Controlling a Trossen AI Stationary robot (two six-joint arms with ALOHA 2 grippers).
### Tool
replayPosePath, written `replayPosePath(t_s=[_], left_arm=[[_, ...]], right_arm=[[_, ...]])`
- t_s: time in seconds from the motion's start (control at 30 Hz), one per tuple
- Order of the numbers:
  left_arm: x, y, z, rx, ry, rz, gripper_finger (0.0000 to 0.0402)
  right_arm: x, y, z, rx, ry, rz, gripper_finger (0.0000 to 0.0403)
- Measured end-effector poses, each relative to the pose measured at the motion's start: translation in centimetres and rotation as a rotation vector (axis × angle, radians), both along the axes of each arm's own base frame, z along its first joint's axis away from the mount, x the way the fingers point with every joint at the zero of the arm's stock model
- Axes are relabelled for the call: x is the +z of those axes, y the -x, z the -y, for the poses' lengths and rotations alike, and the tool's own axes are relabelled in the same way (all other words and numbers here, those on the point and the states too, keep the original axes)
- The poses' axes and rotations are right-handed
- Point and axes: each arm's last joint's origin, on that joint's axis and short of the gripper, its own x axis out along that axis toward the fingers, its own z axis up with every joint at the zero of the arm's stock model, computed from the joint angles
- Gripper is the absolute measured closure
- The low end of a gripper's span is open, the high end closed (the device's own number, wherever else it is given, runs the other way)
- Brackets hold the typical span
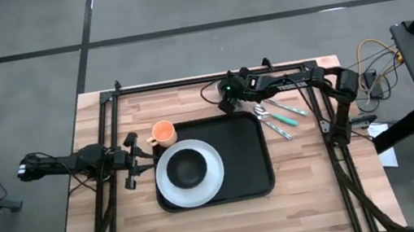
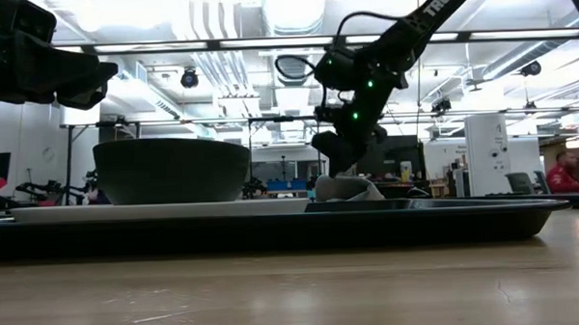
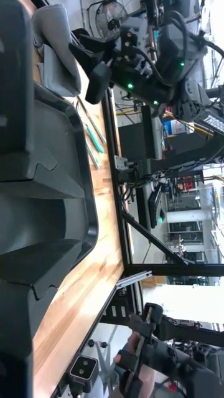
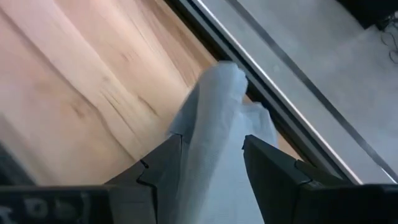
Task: Set up tray
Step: Put the gray napkin on the black serving tray beside the white plate
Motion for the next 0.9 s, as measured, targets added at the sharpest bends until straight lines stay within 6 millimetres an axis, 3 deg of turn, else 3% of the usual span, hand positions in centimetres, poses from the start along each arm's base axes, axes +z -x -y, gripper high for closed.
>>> replayPosePath(t_s=[0.23,0.53,0.67,0.83,0.9], left_arm=[[0.0,0.0,0.0,0.000,0.000,0.000,0.0305],[0.0,0.0,0.0,0.000,0.000,0.000,0.0305],[0.0,0.0,0.0,0.000,0.000,0.000,0.0305],[0.0,0.0,0.0,0.000,0.000,-0.001,0.0305],[0.0,0.0,0.0,0.000,0.000,0.000,0.0305]], right_arm=[[-0.7,0.1,1.7,0.001,-0.049,0.023,0.0245],[-1.5,-0.7,2.1,0.020,-0.050,-0.006,0.0284],[-2.1,-1.1,2.4,0.042,-0.049,-0.042,0.0316],[-1.8,-1.6,2.6,0.061,-0.052,-0.072,0.0383],[-1.6,-1.7,2.7,0.070,-0.047,-0.075,0.0390]])
